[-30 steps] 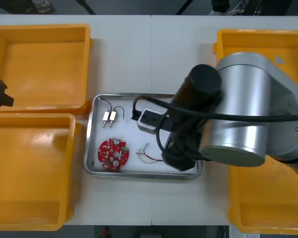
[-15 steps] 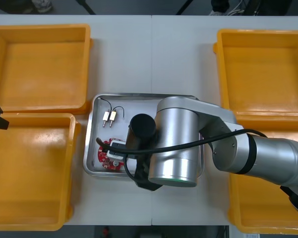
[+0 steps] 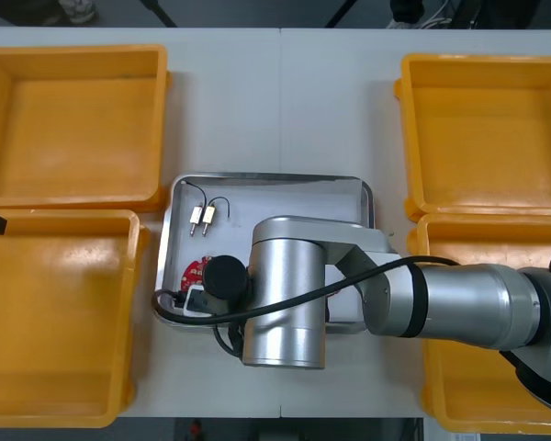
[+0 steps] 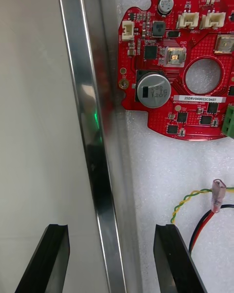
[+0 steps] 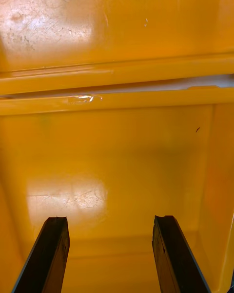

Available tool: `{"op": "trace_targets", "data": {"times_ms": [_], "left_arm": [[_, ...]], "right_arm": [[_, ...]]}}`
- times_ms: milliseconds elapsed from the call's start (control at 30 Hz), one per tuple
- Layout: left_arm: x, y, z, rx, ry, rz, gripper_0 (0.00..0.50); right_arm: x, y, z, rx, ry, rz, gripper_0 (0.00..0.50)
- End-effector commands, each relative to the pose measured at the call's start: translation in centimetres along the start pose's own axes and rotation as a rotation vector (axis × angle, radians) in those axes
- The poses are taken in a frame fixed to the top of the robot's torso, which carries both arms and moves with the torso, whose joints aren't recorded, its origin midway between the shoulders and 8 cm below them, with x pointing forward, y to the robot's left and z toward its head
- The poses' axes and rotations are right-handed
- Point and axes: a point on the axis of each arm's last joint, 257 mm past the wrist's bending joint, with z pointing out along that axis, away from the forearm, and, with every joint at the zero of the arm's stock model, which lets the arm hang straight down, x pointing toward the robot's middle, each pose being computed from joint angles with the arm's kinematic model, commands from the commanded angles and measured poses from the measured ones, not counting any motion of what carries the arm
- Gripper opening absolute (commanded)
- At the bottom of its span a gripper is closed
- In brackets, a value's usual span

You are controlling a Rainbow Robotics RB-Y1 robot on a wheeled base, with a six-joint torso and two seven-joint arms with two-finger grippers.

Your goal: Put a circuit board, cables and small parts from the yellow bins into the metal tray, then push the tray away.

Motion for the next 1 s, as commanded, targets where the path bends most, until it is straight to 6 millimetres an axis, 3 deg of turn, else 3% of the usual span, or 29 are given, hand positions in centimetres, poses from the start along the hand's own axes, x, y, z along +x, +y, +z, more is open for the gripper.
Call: {"op": "trace_targets", "data": {"times_ms": [33, 300, 633, 667, 700, 733, 767, 833, 1000], "left_arm": [[-0.2, 2.6, -1.2, -0.057, -0.005, 0.029, 0.5], [-0.1, 2.8, -1.0, -0.053, 0.003, 0.023, 0.5], [0.0, 2.8, -0.9, -0.054, 0.005, 0.023, 0.5], [0.0, 2.8, -0.9, -0.054, 0.005, 0.023, 0.5], [0.0, 2.8, -0.9, -0.054, 0.005, 0.023, 0.5], [0.0, 2.8, -0.9, -0.054, 0.005, 0.023, 0.5], [0.0, 2.8, -0.9, -0.054, 0.005, 0.023, 0.5], [0.0, 2.8, -0.9, -0.054, 0.005, 0.023, 0.5], [0.0, 2.8, -0.9, -0.054, 0.005, 0.023, 0.5]], "right_arm": [[-2.0, 0.3, -0.1, 0.044, -0.034, -0.095, 0.5], [-1.7, -1.2, 1.1, 0.092, -0.024, -0.105, 0.5], [-1.1, -1.1, 0.8, 0.097, -0.005, -0.11, 0.5], [-1.1, -1.0, 0.7, 0.098, -0.002, -0.111, 0.31], [-0.8, -1.0, 0.7, 0.098, 0.008, -0.109, 0.217], [-0.6, -1.1, 0.6, 0.102, 0.017, -0.109, 0.092], [-0.6, -1.2, 0.4, 0.105, 0.019, -0.112, 0.038], [-0.5, -1.2, 0.3, 0.106, 0.021, -0.112, 0.0], [-0.8, -2.3, 0.0, 0.145, 0.015, -0.115, 0.0]]}}
